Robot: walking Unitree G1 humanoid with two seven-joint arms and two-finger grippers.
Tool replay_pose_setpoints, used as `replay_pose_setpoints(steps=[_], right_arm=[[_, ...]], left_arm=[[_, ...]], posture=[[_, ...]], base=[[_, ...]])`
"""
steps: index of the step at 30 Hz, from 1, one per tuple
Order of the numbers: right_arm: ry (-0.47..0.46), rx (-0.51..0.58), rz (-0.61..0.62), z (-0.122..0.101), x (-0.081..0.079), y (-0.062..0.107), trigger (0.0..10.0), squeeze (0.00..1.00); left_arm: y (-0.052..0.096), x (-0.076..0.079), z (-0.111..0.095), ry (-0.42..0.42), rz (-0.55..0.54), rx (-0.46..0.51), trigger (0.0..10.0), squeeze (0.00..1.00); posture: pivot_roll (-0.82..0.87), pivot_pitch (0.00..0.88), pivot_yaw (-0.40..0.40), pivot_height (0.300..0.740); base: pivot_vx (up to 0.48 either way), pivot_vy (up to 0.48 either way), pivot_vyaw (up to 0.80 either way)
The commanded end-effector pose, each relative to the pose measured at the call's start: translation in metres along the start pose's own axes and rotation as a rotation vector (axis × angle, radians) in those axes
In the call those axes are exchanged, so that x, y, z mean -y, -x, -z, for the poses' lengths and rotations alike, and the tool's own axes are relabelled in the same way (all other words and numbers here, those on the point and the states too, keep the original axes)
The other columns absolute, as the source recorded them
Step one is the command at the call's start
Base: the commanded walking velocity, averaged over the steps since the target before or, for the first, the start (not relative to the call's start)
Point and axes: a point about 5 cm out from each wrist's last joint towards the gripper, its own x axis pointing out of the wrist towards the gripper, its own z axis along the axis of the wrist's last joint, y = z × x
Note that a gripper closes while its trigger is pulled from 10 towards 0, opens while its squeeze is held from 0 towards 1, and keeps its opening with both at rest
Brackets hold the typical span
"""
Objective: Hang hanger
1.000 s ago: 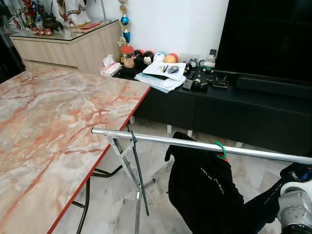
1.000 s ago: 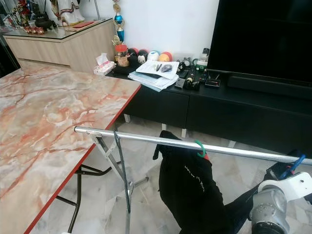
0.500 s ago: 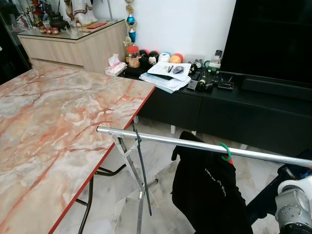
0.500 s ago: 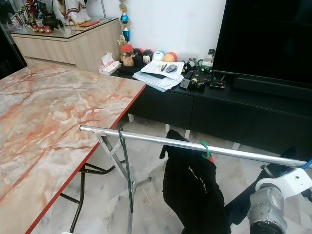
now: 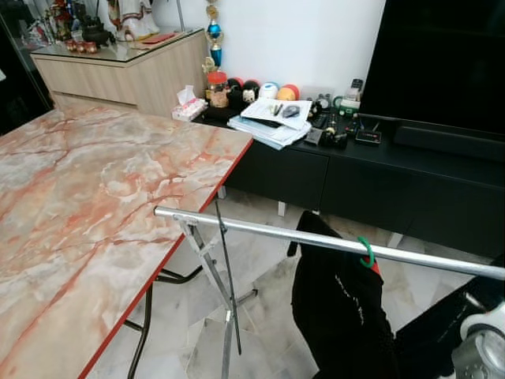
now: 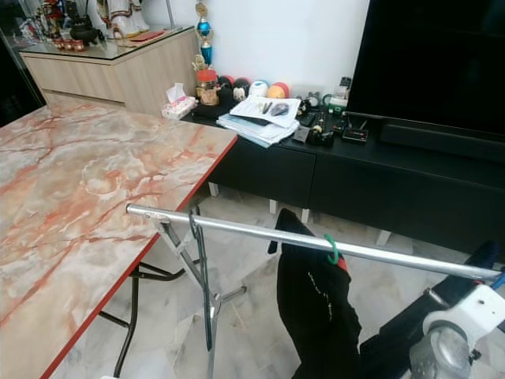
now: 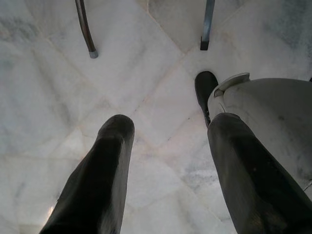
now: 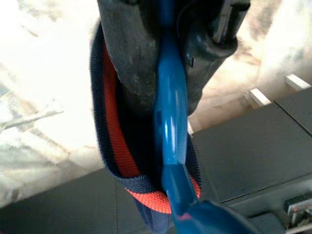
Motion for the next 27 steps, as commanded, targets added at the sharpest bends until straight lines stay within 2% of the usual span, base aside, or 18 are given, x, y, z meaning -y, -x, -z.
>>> replay_pose_setpoints(steps=[1, 7, 12, 15, 17, 19, 20, 25, 27], right_arm=[[0.037, 0.059, -0.025, -0.013, -0.004, 0.003, 0.0, 0.0], [0.108, 0.116, -0.055, -0.021, -0.008, 0.012, 0.0, 0.0], [0.118, 0.175, -0.073, -0.027, -0.008, 0.02, 0.0, 0.0], [0.149, 0.172, -0.094, -0.025, -0.009, 0.025, 0.0, 0.0], [0.161, 0.139, -0.108, -0.018, -0.009, 0.03, 0.0, 0.0], [0.197, 0.027, -0.119, 0.008, -0.008, 0.04, 0.0, 0.0], [0.197, 0.027, -0.119, 0.008, -0.008, 0.04, 0.0, 0.0], [0.151, -0.13, -0.109, 0.046, -0.009, 0.048, 0.0, 0.0], [0.138, -0.146, -0.104, 0.05, -0.009, 0.046, 0.0, 0.0]], left_arm=[[0.0, -0.004, 0.001, -0.014, -0.02, -0.016, 10.0, 0.0], [0.0, -0.004, 0.001, -0.008, -0.031, -0.03, 10.0, 0.0], [0.0, -0.003, 0.0, -0.016, -0.02, -0.028, 10.0, 0.0], [0.0, -0.003, -0.001, -0.018, -0.02, -0.025, 10.0, 0.0], [0.0, -0.003, -0.001, -0.019, -0.022, -0.024, 10.0, 0.0], [-0.001, -0.003, -0.003, -0.021, -0.024, -0.02, 10.0, 0.0], [-0.001, -0.003, -0.003, -0.021, -0.024, -0.02, 10.0, 0.0], [-0.001, -0.002, -0.005, -0.015, -0.027, -0.013, 10.0, 0.0], [-0.001, -0.002, -0.006, -0.014, -0.026, -0.012, 10.0, 0.0]], posture=[[0.01, 0.0, 0.055, 0.74], [0.0, 0.0, 0.061, 0.74], [-0.01, 0.0, 0.065, 0.74], [-0.01, 0.0, 0.064, 0.74], [-0.01, 0.0, 0.063, 0.74], [-0.01, 0.0, 0.061, 0.74], [-0.01, 0.0, 0.061, 0.74], [-0.01, 0.0, 0.06, 0.74], [0.0, 0.0, 0.057, 0.74]], base=[[0.0, 0.0, 0.0], [0.0, 0.0, 0.0], [0.0, 0.0, 0.0], [0.0, 0.0, 0.0], [0.0, 0.0, 0.0], [0.0, 0.0, 0.0], [0.0, 0.0, 0.0], [0.0, 0.0, 0.0], [0.0, 0.0, 0.0]])
